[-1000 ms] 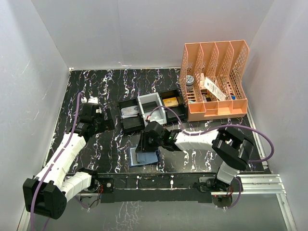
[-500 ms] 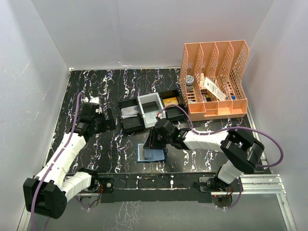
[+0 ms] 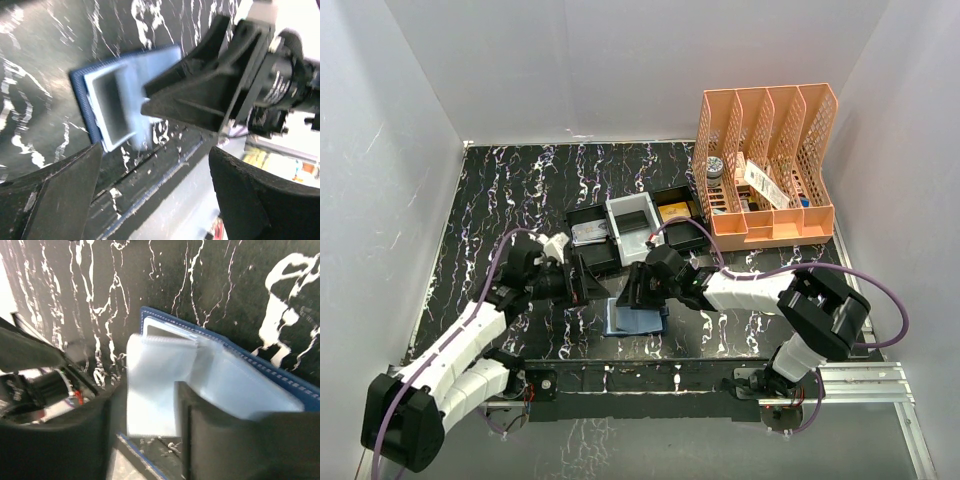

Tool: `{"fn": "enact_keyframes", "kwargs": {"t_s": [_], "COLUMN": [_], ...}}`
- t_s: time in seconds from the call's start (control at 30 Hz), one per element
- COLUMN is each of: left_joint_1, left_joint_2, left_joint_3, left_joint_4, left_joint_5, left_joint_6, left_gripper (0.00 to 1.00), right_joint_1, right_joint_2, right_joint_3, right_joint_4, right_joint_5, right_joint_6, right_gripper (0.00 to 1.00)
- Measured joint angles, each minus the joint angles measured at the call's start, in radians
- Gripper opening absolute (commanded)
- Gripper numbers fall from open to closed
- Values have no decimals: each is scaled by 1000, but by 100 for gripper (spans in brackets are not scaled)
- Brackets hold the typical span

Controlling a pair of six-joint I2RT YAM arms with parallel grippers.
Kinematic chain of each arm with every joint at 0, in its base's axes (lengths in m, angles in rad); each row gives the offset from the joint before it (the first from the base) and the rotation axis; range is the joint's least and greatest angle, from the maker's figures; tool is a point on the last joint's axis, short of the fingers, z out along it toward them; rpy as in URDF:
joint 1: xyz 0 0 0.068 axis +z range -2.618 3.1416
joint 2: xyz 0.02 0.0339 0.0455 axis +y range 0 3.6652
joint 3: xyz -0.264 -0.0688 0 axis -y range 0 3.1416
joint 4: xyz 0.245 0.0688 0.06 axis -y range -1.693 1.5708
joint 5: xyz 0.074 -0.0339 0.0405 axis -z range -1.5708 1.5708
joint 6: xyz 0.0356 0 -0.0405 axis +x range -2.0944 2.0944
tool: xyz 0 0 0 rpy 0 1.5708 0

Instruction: Take the credit cards out of the card holder

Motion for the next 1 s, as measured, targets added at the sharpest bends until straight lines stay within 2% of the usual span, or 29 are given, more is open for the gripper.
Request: {"fn": "enact_keyframes", "kwargs": {"t_s": [0.23, 0.37, 0.4, 0.5, 0.63, 0.77, 0.9, 1.0], "left_joint_1": [-181, -216, -219, -223, -223, -223, -223, -223], "left_joint_2": [24, 84, 96, 90, -5, -94, -128, -143], "left_joint_3": [-122, -130, -129, -114, -85, -62, -61, -59], "left_joint_4": [150, 209, 213, 174, 82, 17, -34, -73], "left_joint_5": [15, -11, -23, -107, -232, -342, -406, -447], "left_joint_6": [-125, -161, -163, -164, -163, -170, -179, -187], "left_gripper": [73, 65, 65, 66, 68, 69, 69, 70], "right_joint_1": [0, 0, 0, 0, 3, 23, 59, 89], "right_joint_2": [10, 10, 10, 10, 10, 14, 46, 79], "right_joint_3": [0, 0, 0, 3, 31, 114, 203, 252], "right_joint_4": [15, 16, 8, -14, -108, -208, -271, -317], "right_joint_5": [-16, -16, -14, -1, 47, 115, 179, 225], "right_joint_6": [0, 3, 1, -7, -33, -65, -89, -96], "right_gripper": [33, 33, 36, 42, 51, 56, 58, 64]}}
